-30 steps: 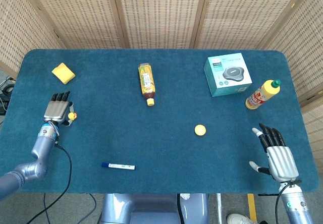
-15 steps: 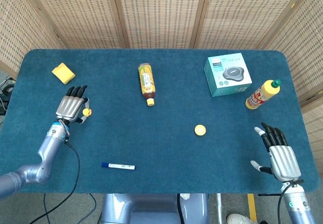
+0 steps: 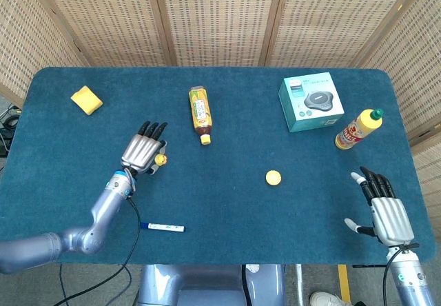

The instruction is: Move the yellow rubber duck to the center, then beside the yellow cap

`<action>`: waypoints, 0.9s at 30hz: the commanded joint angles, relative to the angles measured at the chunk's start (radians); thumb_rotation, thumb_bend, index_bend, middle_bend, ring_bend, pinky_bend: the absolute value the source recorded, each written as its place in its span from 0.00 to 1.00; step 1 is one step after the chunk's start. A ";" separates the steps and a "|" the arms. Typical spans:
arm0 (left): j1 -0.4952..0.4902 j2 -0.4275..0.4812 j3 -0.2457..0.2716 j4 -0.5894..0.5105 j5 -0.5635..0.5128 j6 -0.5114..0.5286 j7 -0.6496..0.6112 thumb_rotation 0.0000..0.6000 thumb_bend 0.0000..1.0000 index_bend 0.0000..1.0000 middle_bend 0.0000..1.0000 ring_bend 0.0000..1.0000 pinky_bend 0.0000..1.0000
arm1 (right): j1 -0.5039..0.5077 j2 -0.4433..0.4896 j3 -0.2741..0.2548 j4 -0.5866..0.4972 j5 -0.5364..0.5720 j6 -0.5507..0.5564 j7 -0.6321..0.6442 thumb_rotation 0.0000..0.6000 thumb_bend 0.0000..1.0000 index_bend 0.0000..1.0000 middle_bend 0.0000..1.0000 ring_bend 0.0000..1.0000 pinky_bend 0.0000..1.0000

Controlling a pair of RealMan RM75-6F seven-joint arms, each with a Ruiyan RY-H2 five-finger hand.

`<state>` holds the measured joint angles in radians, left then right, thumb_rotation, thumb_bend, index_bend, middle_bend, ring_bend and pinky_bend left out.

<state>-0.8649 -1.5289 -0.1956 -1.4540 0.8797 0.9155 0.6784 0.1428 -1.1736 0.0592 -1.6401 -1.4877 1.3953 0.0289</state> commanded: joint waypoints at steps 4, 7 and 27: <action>-0.079 -0.069 -0.019 0.001 -0.074 0.002 0.092 1.00 0.29 0.53 0.00 0.00 0.00 | 0.008 0.004 0.006 0.013 0.019 -0.022 0.027 1.00 0.00 0.11 0.00 0.00 0.00; -0.110 -0.101 -0.022 0.014 -0.098 -0.002 0.120 1.00 0.29 0.53 0.00 0.00 0.00 | 0.012 0.004 0.009 0.020 0.031 -0.035 0.038 1.00 0.00 0.11 0.00 0.00 0.00; -0.257 -0.291 0.006 0.167 -0.221 -0.042 0.242 1.00 0.29 0.51 0.00 0.00 0.00 | 0.023 0.010 0.025 0.052 0.071 -0.071 0.098 1.00 0.00 0.11 0.00 0.00 0.00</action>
<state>-1.1181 -1.8159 -0.1935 -1.2893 0.6620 0.8729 0.9163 0.1662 -1.1644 0.0839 -1.5885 -1.4165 1.3239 0.1264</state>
